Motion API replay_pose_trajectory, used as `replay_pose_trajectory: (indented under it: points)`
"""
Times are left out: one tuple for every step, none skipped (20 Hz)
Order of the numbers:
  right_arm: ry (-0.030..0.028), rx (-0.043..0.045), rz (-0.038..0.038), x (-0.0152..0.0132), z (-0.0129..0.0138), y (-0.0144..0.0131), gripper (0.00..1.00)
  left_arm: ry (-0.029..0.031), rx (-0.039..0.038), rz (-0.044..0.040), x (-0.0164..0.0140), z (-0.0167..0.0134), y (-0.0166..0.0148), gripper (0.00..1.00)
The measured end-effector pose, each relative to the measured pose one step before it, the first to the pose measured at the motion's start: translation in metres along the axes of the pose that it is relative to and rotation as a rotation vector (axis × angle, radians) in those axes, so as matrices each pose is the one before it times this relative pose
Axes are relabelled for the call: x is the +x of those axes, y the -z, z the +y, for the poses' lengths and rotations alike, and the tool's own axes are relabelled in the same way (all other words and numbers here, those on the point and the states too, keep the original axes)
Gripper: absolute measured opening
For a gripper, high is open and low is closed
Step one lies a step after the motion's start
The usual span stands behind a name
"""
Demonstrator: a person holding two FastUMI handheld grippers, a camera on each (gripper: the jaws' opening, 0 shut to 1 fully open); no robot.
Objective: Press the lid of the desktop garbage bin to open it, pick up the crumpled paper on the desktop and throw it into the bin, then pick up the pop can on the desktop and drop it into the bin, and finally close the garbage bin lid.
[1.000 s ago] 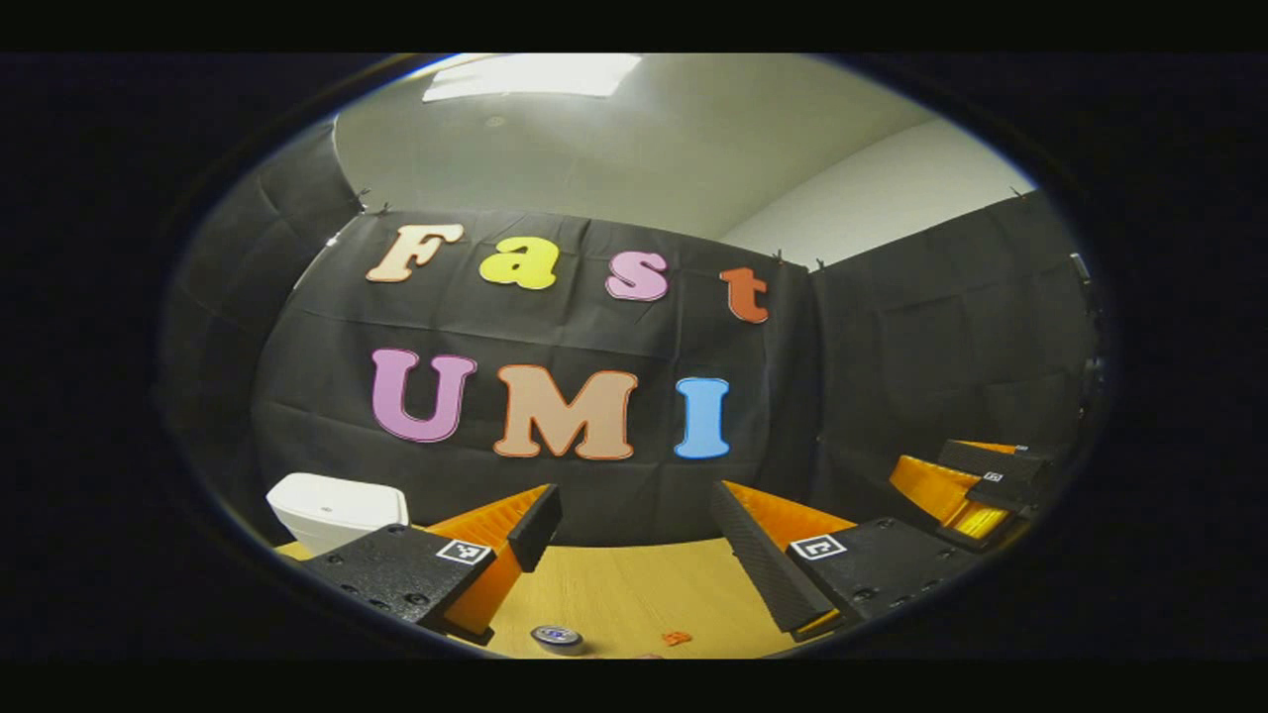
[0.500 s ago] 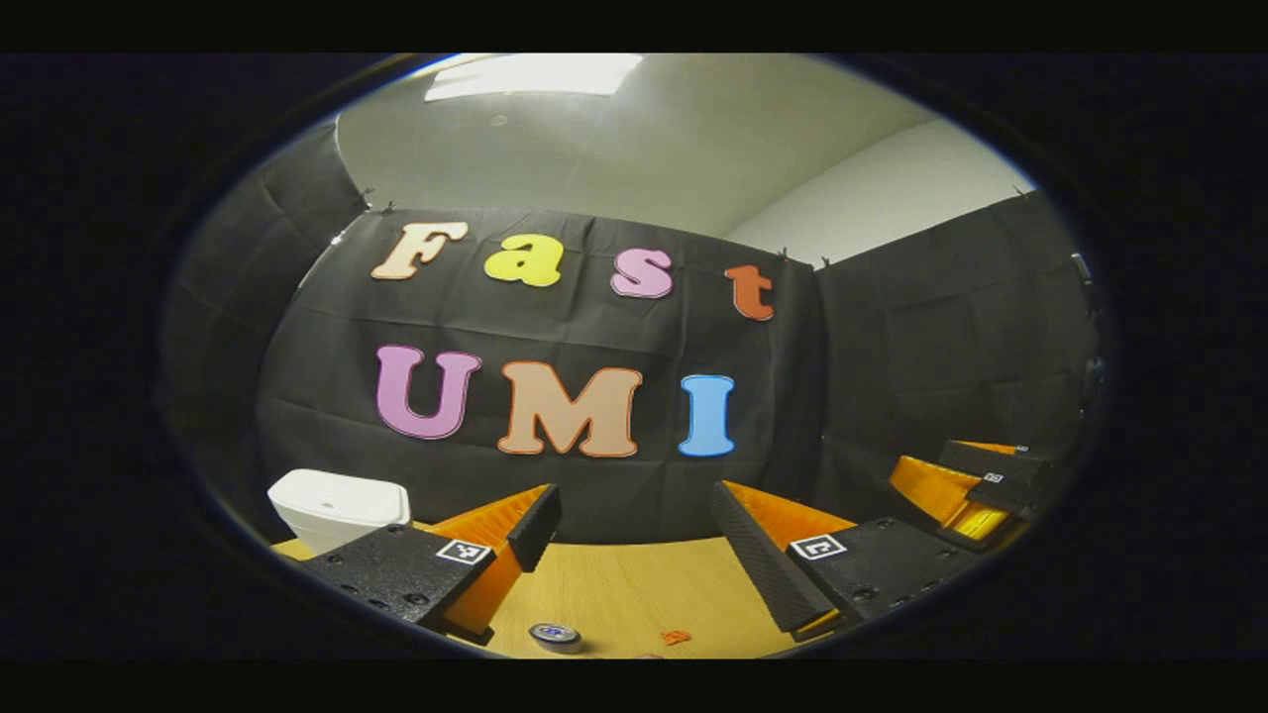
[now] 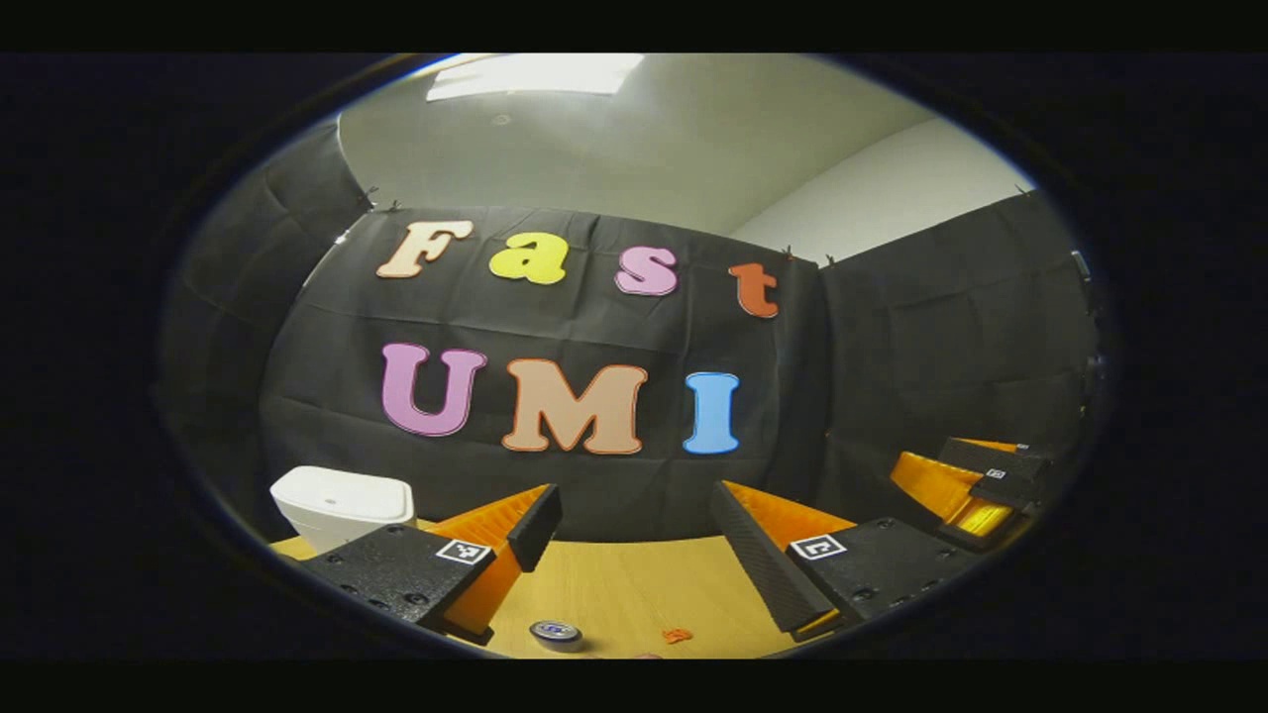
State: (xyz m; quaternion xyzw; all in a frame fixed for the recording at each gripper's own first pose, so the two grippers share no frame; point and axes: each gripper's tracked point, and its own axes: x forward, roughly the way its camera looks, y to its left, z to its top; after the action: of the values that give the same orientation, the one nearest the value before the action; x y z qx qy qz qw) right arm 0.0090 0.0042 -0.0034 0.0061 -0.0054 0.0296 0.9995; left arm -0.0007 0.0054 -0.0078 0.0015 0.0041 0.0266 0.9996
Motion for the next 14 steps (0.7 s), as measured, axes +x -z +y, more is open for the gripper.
replay_pose_trajectory:
  points:
    - [-0.01125, 0.00447, -0.00221, -0.00074, 0.00284, -0.00057, 0.96, -0.00367, 0.00339, 0.00123, -0.00021, 0.00116, 0.00023, 0.93]
    - [-0.00732, 0.0013, -0.0025, 0.00059, 0.00116, -0.00046, 0.96, -0.00447, 0.00266, -0.00123, -0.00115, 0.00109, 0.00032, 0.93]
    - [-0.00366, -0.00327, -0.00034, 0.00082, -0.00072, 0.00067, 0.96, -0.00536, 0.00502, 0.00055, -0.0006, 0.00105, 0.00026, 0.93]
    - [-0.00285, -0.00472, -0.00005, 0.00013, -0.00013, 0.00161, 0.96, -0.00285, 0.00587, 0.00066, -0.00133, 0.00087, 0.00064, 0.93]
    - [-0.0065, -0.00354, 0.00218, -0.00035, 0.00152, 0.00185, 0.96, -0.00351, 0.0057, -0.00397, -0.00089, 0.00061, 0.00018, 0.98]
    - [-0.00939, -0.00096, 0.00222, 0.00038, 0.0016, 0.00114, 0.96, -0.0074, 0.00739, -0.00415, -0.00098, 0.001, 0.00041, 0.98]
    - [-0.00896, -0.00092, 0.00496, 0.00118, -0.0003, 0.00306, 0.96, -0.00852, 0.00576, 0.00051, -0.00039, 0.00237, -0.00035, 0.93]
    - [-0.00774, -0.00263, 0.0041, 0.00066, 0.00003, 0.00193, 0.96, -0.00616, 0.00194, 0.00289, -0.00062, -0.00007, 0.00266, 0.94]
    - [-0.00473, -0.0017, 0.00284, 0.0001, -0.00126, 0.00105, 0.96, -0.0074, 0.00042, 0.00414, 0.0, -0.00073, 0.00159, 0.93]
    - [-0.00518, 0.00107, 0.00298, 0.00131, -0.00159, 0.00088, 0.96, -0.00696, 0.00019, 0.00246, -0.0003, 0.00029, 0.00123, 0.93]
    - [-0.00867, 0.00326, 0.00259, 0.00141, -0.00073, 0.00085, 0.96, -0.00912, 0.00324, 0.00311, 0.0002, 0.00014, 0.0003, 0.93]
    - [-0.00595, 0.00284, 0.00115, -0.00009, -0.00128, 0.00024, 0.96, -0.00701, 0.00392, 0.00088, 0.00009, -0.00033, 0.00053, 0.93]
    - [-0.0055, 0.00397, 0.0001, 0.00085, -0.00227, 0.00018, 0.96, -0.00817, 0.00497, 0.00062, 0.00025, -0.00033, 0.00011, 0.93]
    - [-0.00495, 0.0036, -0.0019, 0.00095, -0.00128, -0.00055, 0.96, -0.00863, 0.00423, 0.00061, -0.00061, -0.00032, 0.00122, 0.93]
